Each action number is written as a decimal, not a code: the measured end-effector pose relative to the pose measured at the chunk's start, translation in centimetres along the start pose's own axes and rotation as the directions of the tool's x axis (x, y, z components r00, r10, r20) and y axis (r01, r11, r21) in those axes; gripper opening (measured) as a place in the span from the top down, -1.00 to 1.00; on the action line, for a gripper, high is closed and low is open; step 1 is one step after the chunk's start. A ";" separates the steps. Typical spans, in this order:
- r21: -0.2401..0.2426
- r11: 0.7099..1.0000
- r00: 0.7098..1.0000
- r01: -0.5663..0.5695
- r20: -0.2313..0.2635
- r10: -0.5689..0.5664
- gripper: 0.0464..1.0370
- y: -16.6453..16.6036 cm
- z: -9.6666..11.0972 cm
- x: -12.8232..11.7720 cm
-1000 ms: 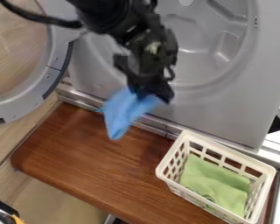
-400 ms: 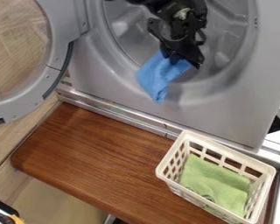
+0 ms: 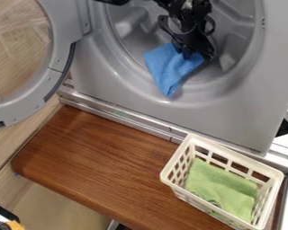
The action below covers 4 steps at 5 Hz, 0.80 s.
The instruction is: Pick up the blue cloth into the washing machine
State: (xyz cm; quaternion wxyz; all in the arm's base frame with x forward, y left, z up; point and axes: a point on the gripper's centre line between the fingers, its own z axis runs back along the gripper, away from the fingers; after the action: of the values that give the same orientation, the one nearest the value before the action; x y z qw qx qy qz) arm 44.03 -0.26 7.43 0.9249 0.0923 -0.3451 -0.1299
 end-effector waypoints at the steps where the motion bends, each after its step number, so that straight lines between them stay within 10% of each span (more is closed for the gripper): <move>1: -0.085 0.996 1.000 -0.017 0.016 0.019 0.88 -0.1 -1.0 0.1; 4: -0.295 0.949 0.989 -0.110 0.061 0.133 -0.66 0.7 -1.1 0.7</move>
State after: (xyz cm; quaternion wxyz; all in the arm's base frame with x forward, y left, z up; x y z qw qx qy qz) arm 45.42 0.29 7.26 0.9200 -0.0717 -0.3643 -0.1257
